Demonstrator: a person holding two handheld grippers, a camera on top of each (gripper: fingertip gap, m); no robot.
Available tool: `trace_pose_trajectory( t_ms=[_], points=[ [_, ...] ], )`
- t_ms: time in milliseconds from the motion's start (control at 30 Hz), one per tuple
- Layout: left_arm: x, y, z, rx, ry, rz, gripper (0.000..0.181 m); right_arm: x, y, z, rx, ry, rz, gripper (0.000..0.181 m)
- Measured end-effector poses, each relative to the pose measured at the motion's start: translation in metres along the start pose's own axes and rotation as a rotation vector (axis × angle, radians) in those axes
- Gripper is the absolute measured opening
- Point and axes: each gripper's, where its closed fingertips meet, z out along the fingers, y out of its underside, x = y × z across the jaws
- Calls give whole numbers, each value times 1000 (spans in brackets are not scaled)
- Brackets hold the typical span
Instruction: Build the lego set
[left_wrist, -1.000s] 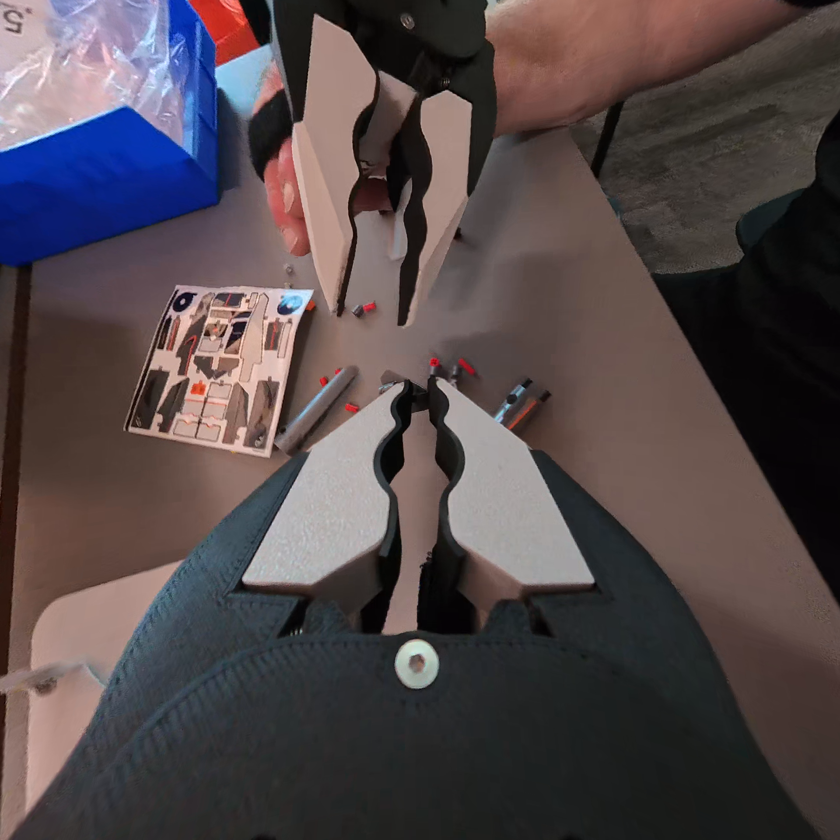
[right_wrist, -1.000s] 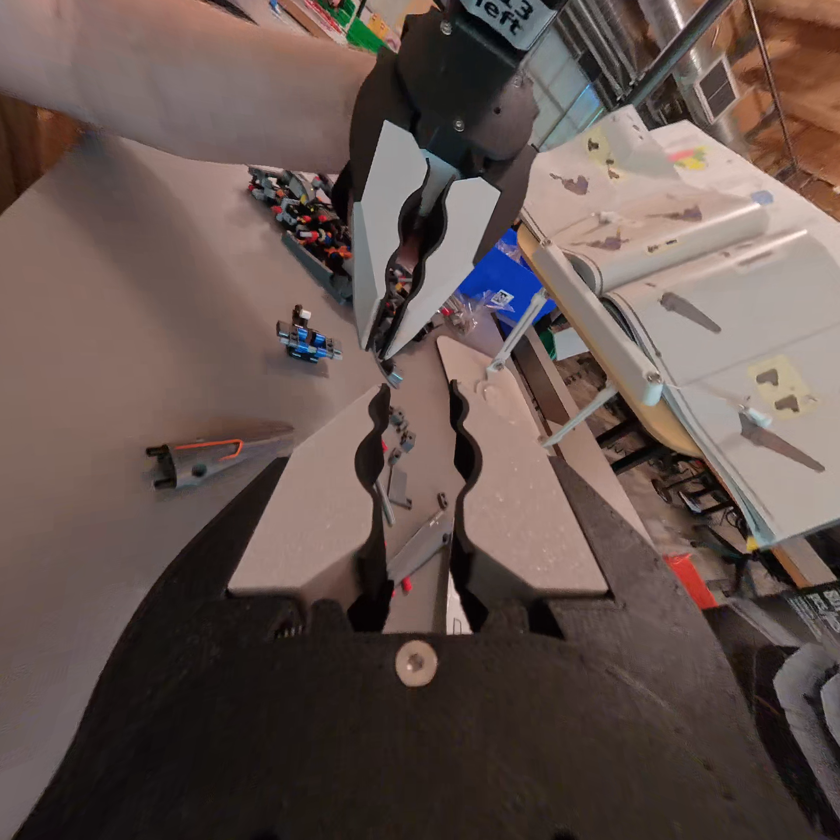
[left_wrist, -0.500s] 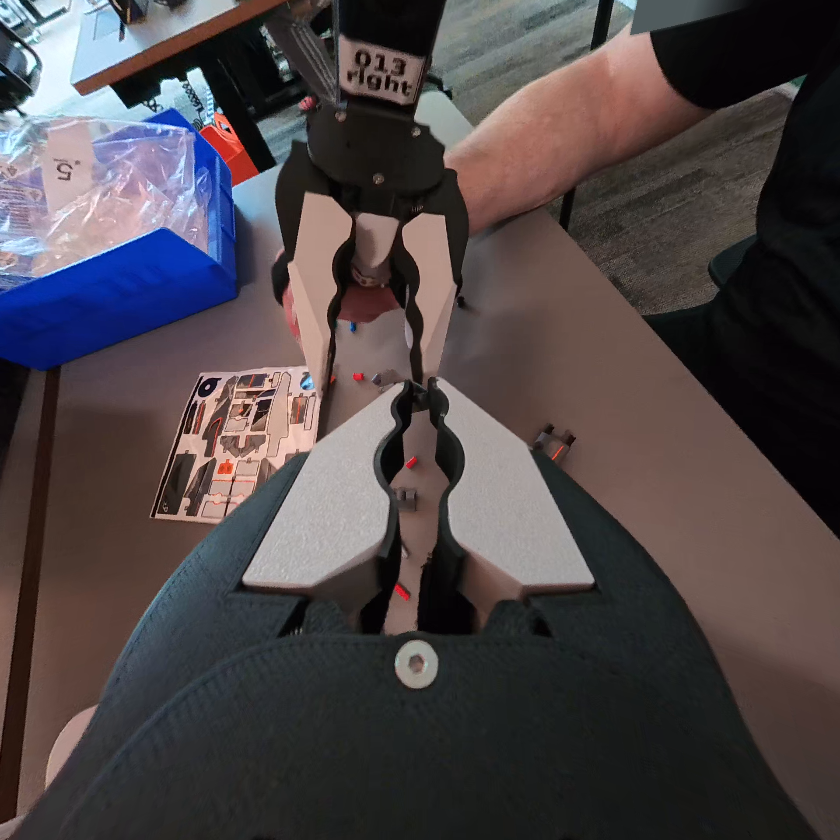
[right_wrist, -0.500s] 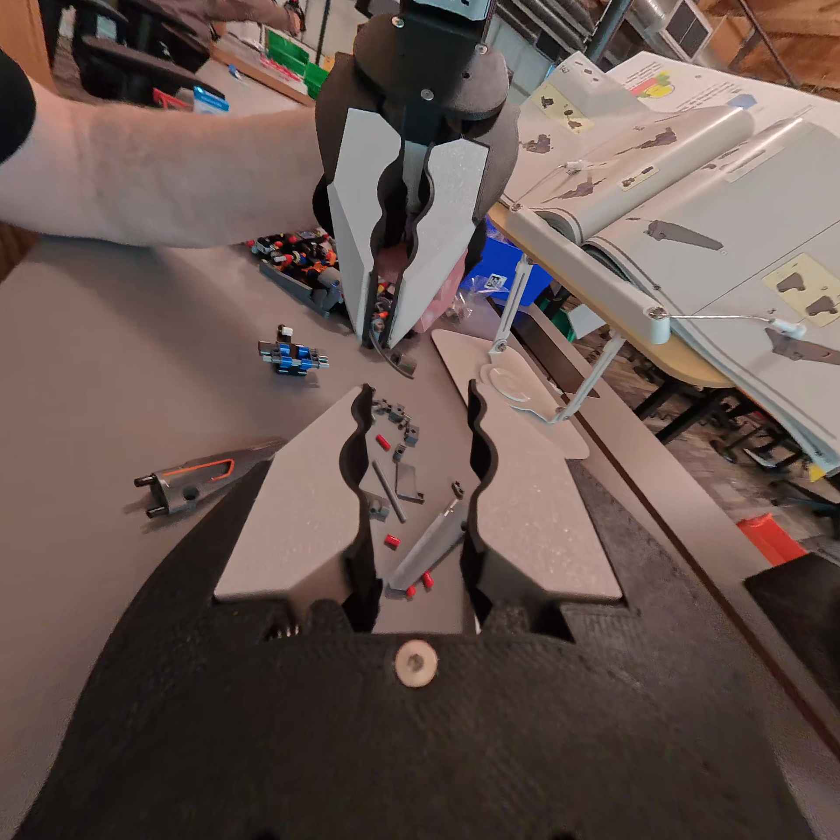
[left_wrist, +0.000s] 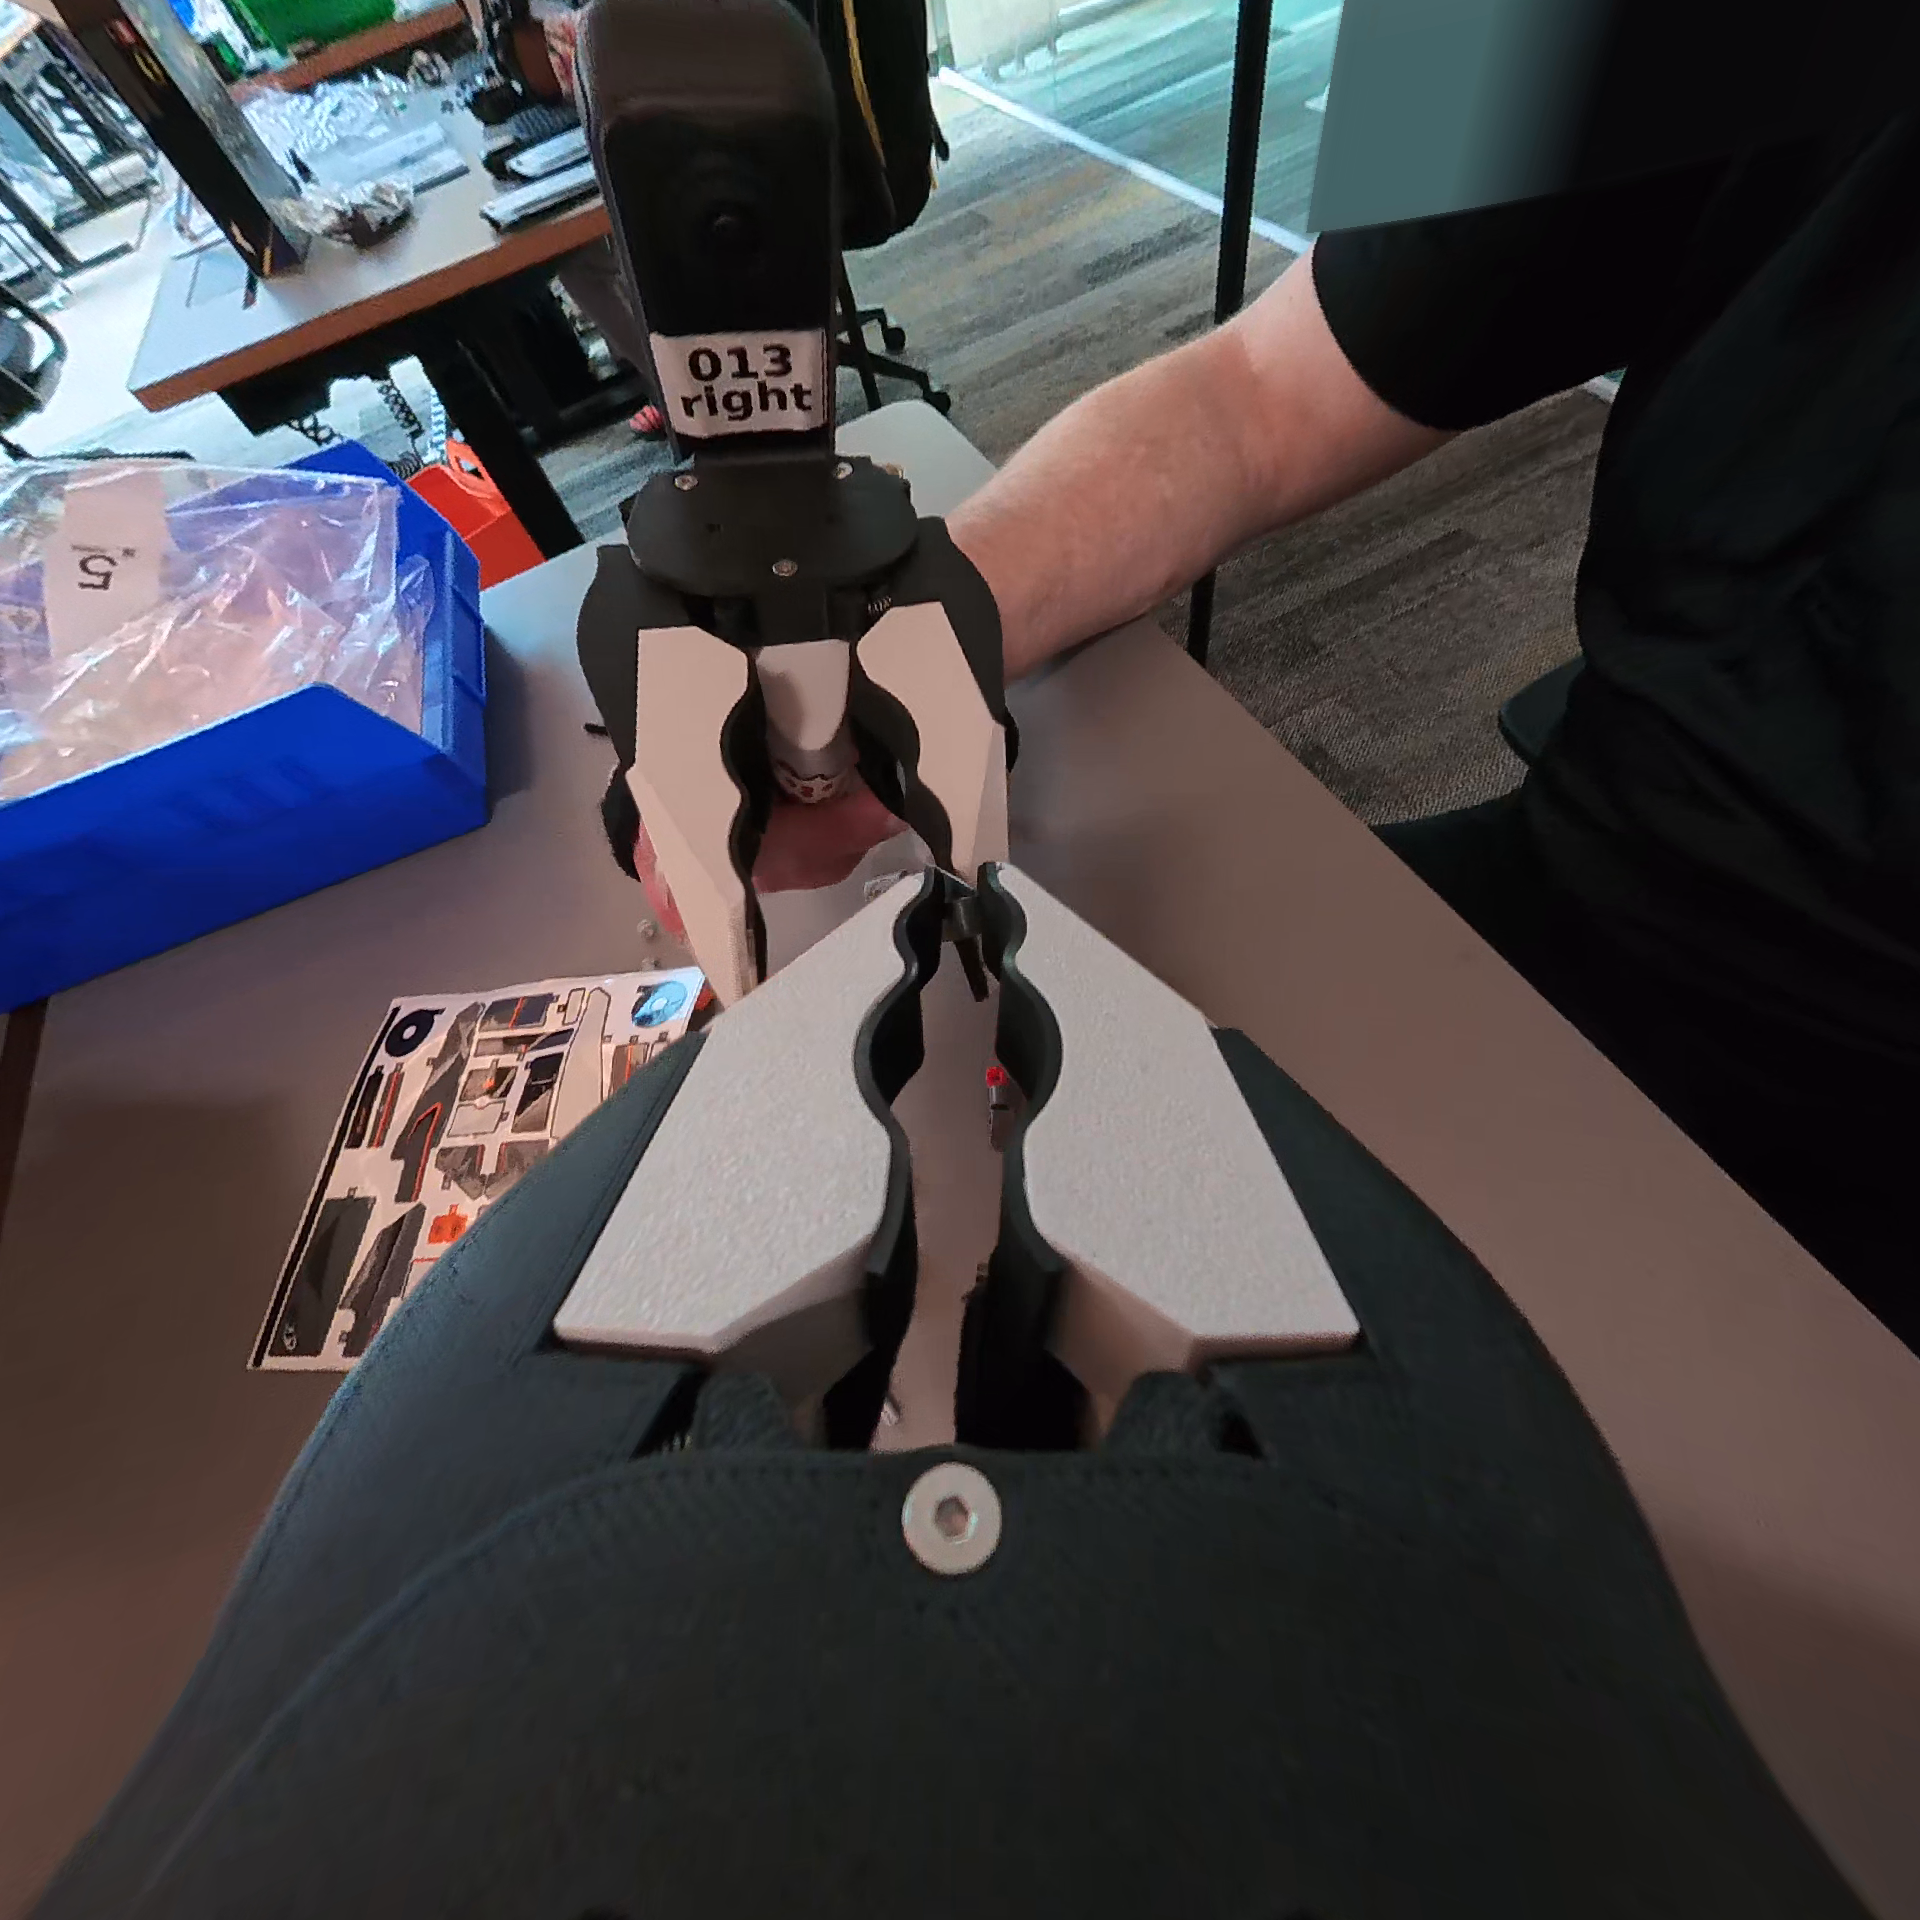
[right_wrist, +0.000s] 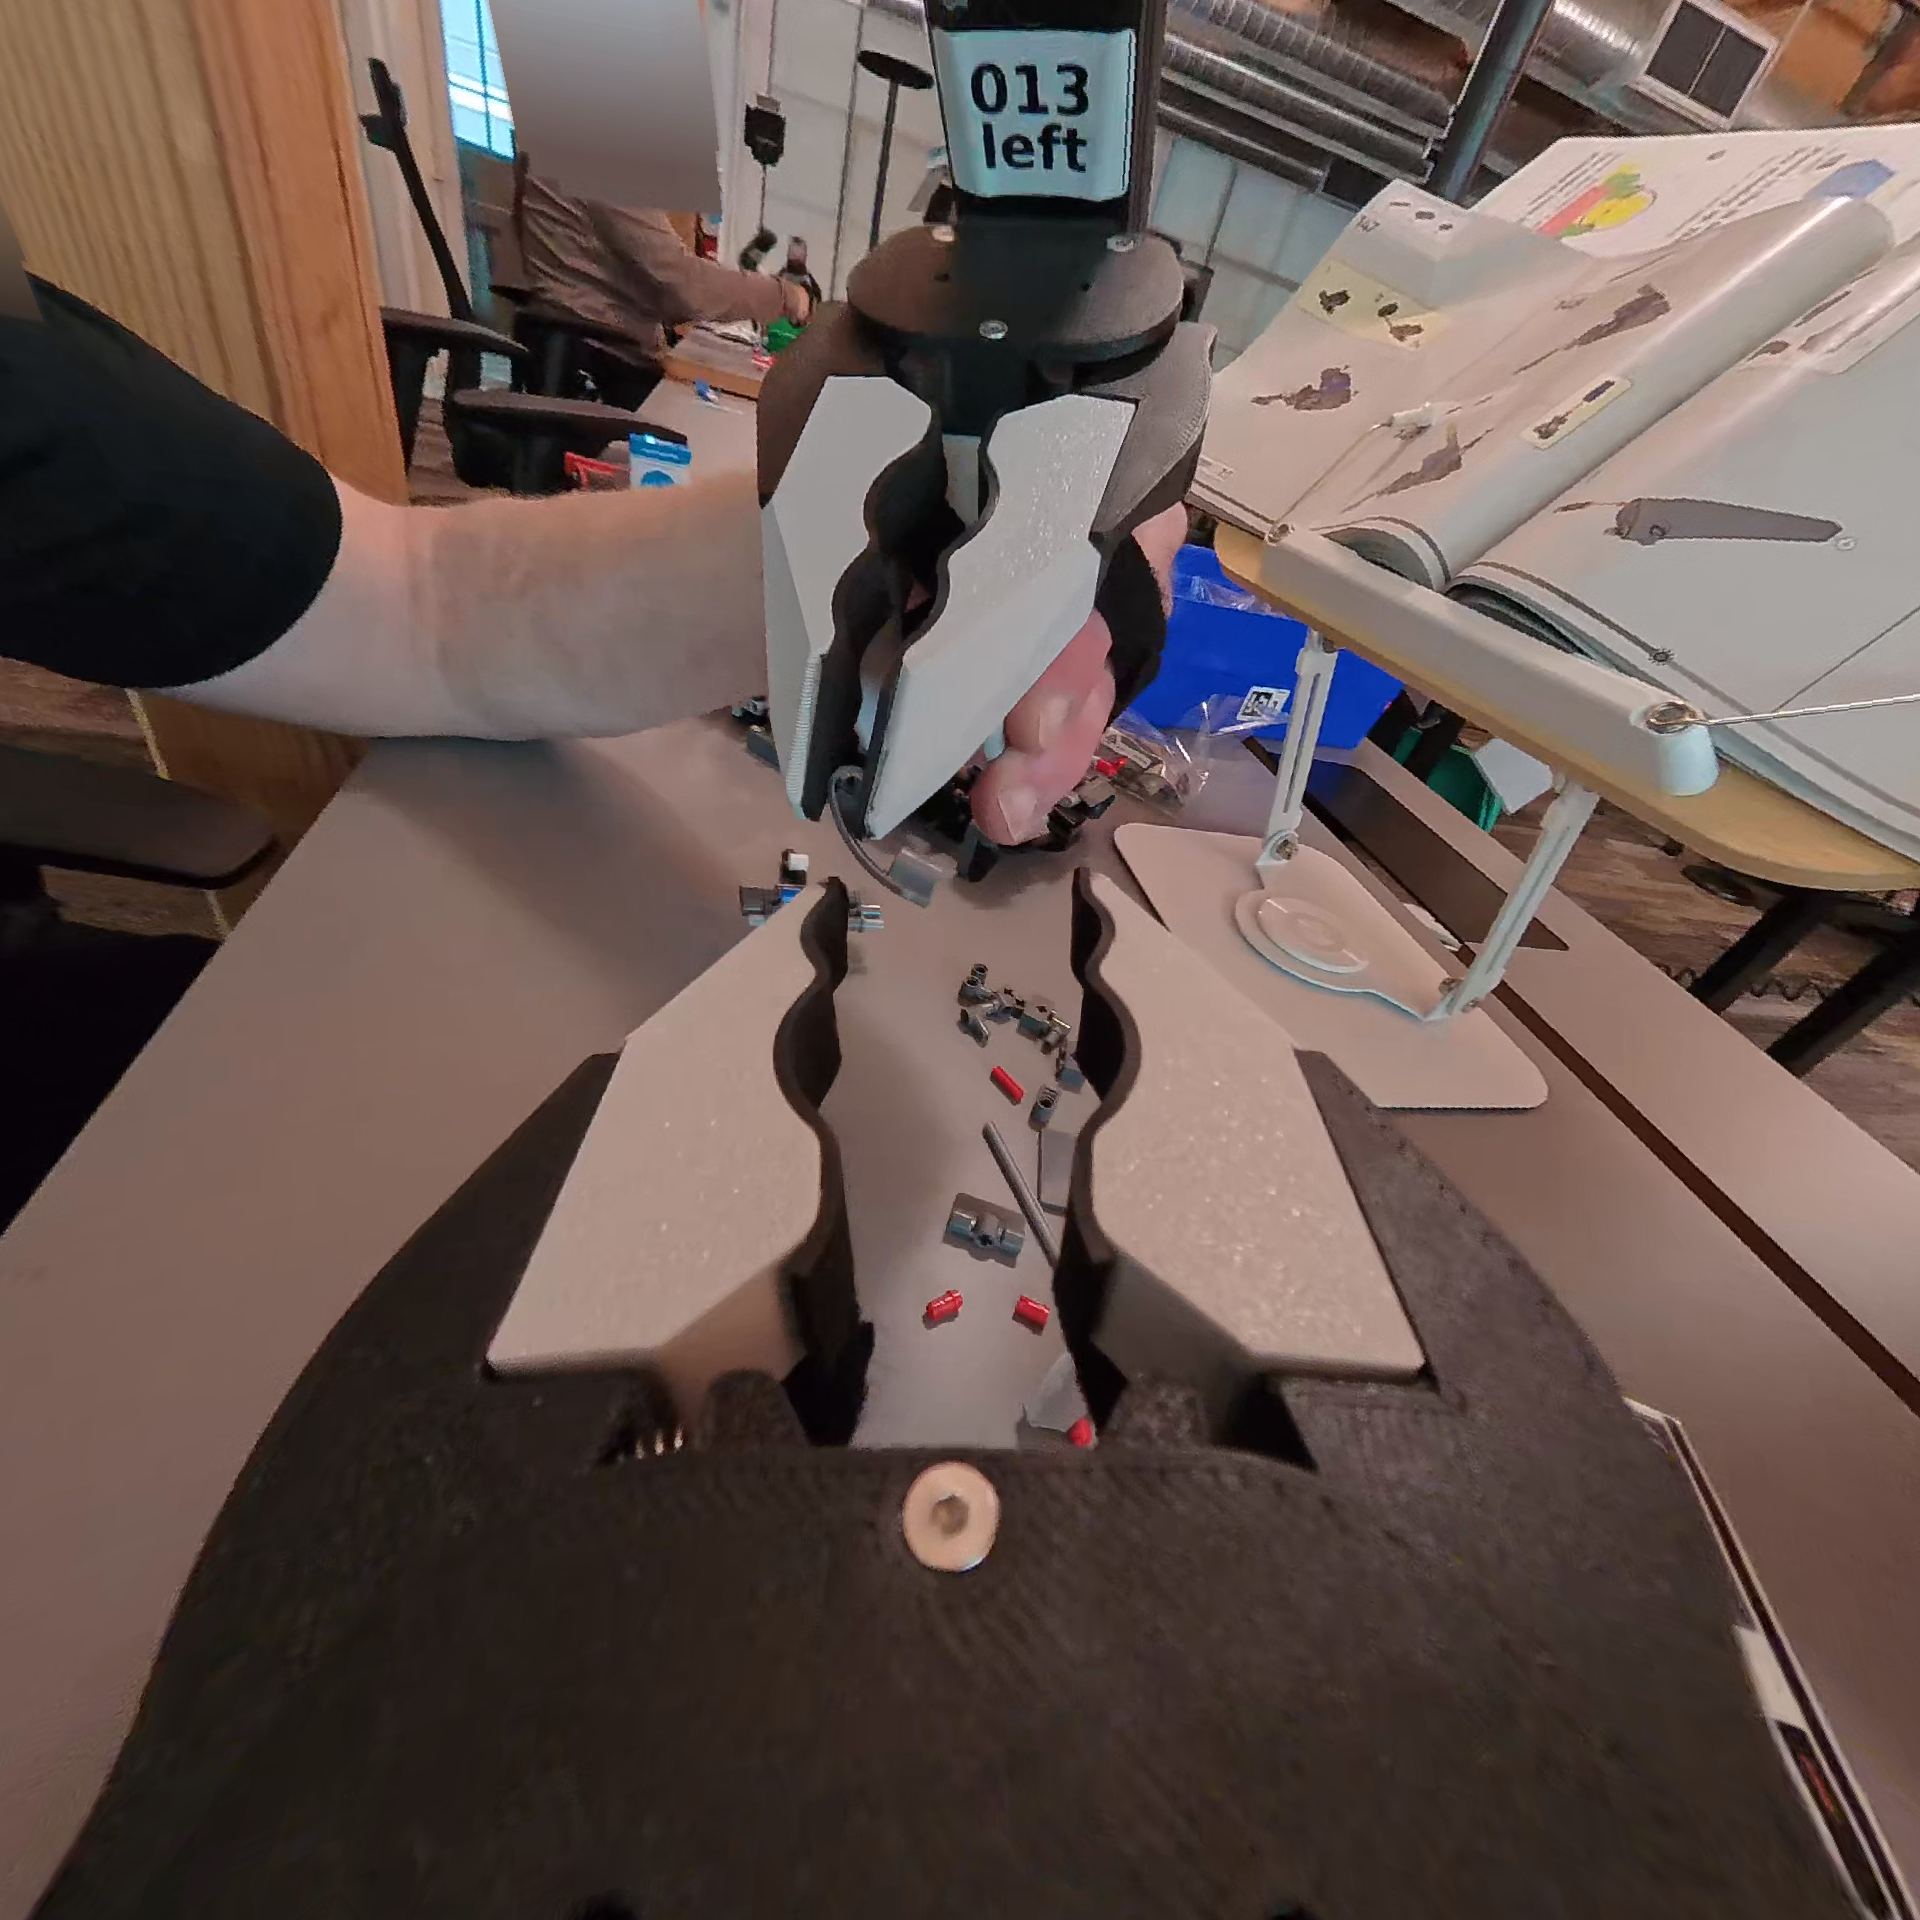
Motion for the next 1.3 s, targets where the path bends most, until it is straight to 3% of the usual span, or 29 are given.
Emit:
trace_pose_trajectory(
  t_ms=[400, 1167, 1300],
  points=[
    [-6, -6, -7, 130, 20, -35, 4, -11, -19, -9, 120, -125, 106, 29],
    [-9, -9, -6, 192, 18, -21, 4, -5, -31, -19, 184, -129, 146, 14],
    [-10, -10, -8, 213, 20, -24, 4, -4, -33, -21, 198, -135, 157, 21]
  ],
)
